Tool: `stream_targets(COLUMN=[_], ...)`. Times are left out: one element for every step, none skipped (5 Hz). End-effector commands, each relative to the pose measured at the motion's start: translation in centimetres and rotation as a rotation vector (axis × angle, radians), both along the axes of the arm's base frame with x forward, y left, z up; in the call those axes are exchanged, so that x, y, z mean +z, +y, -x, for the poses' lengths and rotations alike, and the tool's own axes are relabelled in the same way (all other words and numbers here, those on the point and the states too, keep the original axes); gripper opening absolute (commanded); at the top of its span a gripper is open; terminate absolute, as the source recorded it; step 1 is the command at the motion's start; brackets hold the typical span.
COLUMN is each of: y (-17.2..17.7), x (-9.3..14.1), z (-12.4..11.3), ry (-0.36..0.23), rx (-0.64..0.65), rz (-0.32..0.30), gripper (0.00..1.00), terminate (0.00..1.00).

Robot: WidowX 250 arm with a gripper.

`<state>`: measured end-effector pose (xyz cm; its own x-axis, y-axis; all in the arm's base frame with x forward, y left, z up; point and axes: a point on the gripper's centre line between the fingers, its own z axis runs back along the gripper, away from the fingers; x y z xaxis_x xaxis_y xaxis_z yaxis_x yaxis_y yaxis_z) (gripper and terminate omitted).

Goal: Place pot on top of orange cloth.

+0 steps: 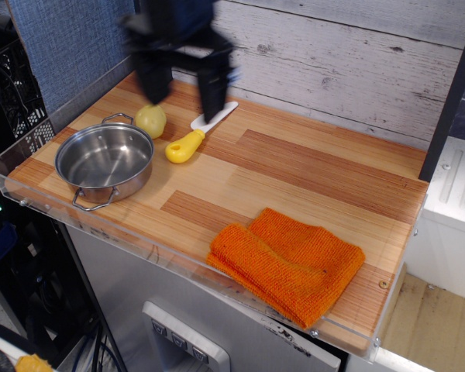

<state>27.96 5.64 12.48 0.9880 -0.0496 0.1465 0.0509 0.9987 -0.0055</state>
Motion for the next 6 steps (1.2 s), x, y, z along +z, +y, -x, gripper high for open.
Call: stream_targets(y=[5.2, 6.8, 7.5, 7.9, 7.6, 7.0], x=[-3.1, -6.7, -9.3, -10.3, -10.4, -10.4], z=[2.0, 1.8, 1.0, 0.4, 0.1, 0.1], ry=[0.004, 0.044, 0.106, 0.122, 0.118, 0.123], rx=[0.084, 0.099, 0.075, 0.064, 0.043, 0.036], rz=[-0.065, -0.078, -0.093, -0.097, -0.109, -0.11], gripper=[1.0, 1.0, 1.0, 1.0, 1.0, 0.0], terminate=[0.0, 0.0, 0.0, 0.0, 0.0, 0.0])
